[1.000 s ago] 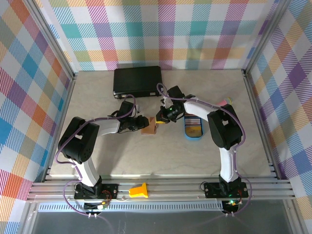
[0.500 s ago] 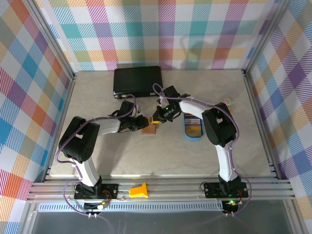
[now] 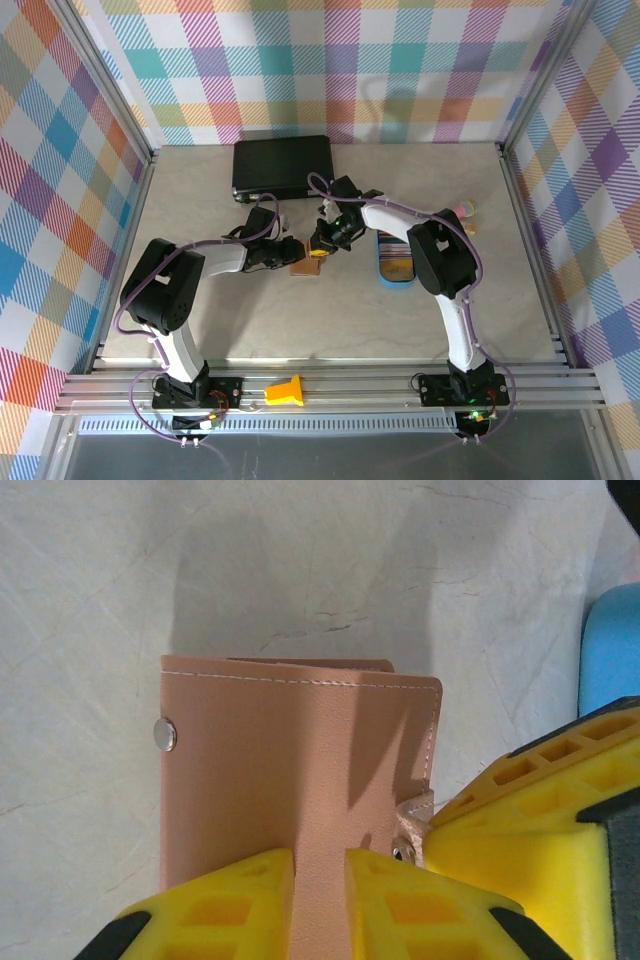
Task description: Put the credit cards into the card holder
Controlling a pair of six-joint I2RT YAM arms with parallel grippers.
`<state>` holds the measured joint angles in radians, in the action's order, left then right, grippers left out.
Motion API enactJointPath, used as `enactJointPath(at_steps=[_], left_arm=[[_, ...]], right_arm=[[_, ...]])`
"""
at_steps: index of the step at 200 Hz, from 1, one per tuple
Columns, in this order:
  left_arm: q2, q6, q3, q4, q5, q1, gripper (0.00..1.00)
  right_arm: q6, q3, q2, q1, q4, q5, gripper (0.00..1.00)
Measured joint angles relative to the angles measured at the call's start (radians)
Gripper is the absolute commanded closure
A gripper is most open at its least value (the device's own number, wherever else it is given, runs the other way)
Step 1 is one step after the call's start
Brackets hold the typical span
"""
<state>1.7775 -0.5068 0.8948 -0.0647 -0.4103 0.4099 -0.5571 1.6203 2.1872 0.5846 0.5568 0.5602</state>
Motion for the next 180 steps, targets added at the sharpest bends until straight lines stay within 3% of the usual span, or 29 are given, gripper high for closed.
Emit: enactJointPath(at_steps=[180], left_arm=[[0.001,0.003,0.0,-0.002,-0.01,-0.003,0.79]], right_arm=[[-0.004,0.041,0.043,0.006,0.037,0.019,1.0]])
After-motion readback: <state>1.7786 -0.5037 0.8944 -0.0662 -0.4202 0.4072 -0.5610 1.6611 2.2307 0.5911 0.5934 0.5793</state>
